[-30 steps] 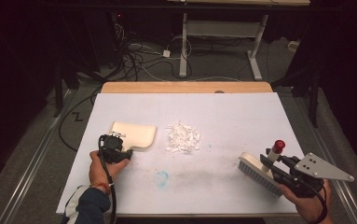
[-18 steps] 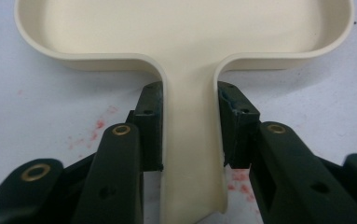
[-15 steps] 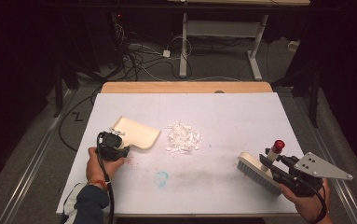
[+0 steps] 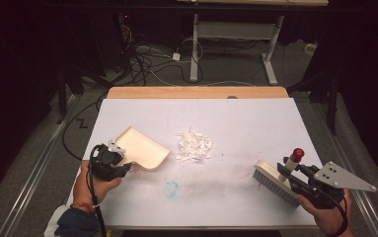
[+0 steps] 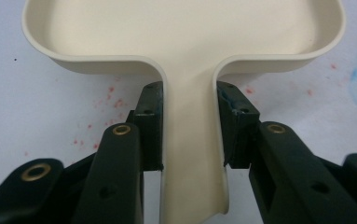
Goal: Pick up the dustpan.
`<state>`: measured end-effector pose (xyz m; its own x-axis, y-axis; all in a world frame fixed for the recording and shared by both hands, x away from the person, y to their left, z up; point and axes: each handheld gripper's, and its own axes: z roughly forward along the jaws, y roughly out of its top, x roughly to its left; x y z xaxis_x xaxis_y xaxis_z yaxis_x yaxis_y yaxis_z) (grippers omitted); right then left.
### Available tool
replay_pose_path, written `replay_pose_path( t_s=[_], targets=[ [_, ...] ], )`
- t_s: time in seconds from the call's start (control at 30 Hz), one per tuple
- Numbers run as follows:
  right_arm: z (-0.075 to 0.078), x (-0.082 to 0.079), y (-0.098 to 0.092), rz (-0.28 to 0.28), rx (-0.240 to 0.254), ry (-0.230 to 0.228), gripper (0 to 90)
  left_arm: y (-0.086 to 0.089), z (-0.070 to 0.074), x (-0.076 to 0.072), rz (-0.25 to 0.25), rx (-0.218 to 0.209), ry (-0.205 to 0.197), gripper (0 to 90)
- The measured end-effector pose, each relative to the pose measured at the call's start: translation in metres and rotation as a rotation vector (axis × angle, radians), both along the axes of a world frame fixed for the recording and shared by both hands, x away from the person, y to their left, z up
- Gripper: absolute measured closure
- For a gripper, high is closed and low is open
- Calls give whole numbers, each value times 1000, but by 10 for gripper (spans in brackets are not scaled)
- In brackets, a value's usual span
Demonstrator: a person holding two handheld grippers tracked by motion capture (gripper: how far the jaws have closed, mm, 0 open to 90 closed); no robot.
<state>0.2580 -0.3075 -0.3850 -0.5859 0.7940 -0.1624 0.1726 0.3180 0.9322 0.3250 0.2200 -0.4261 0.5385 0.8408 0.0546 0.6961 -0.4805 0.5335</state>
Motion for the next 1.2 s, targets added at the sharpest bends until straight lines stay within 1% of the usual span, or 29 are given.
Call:
replay_pose_path(
  t_s=[0.03,0.07,0.1,0.17,0.2,0.23,0.3,0.33,0.4,0.43,0.47,0.5,0.6,0.67,0.73,0.8,0.93,1.1,1.17,1.2],
  targets=[
    [0,0,0,1,1,-1,698,-2,0,-3,-13,2,6,636],
    [0,0,1,1,6,-2,698,-2,0,-3,-13,2,6,635],
    [-1,0,1,2,8,-3,698,-5,-1,-7,-32,11,17,636],
    [-1,1,1,12,8,-3,698,-8,-3,-11,-38,16,31,635],
    [-1,1,2,14,7,-3,698,-8,-3,-11,-38,16,31,635],
    [-1,2,3,15,7,0,698,-10,-4,-14,-46,15,41,635],
    [-2,3,4,17,8,-2,698,-11,-5,-16,-54,9,48,636],
    [-2,4,4,17,8,-1,699,-12,-7,-19,-61,2,55,635],
    [-2,5,4,15,11,-1,699,-15,-9,-24,-81,17,67,636],
    [-2,5,4,15,11,-1,699,-15,-9,-24,-81,17,67,635],
    [-2,7,4,8,10,-1,699,-16,-11,-25,-89,18,71,636],
    [-2,7,4,8,13,0,699,-18,-13,-29,-107,16,84,636],
    [-1,9,5,10,9,-4,699,-15,-13,-33,-113,28,84,635],
    [-2,10,7,13,3,-8,699,-12,-14,-35,-112,25,85,635],
    [-2,10,9,11,-9,-8,699,-10,-14,-35,-118,24,88,635],
    [-3,10,11,19,-9,-6,699,-10,-16,-35,-125,21,98,635],
    [-3,13,14,21,-6,-4,699,-10,-17,-34,-128,19,100,635],
    [-1,22,21,32,0,-9,699,-10,-20,-33,-135,31,113,634],
    [-1,24,23,33,-5,-7,699,-10,-20,-32,-137,30,114,634],
    [1,28,28,32,-17,-15,699,-11,-21,-31,-136,28,116,634]
  ],
)
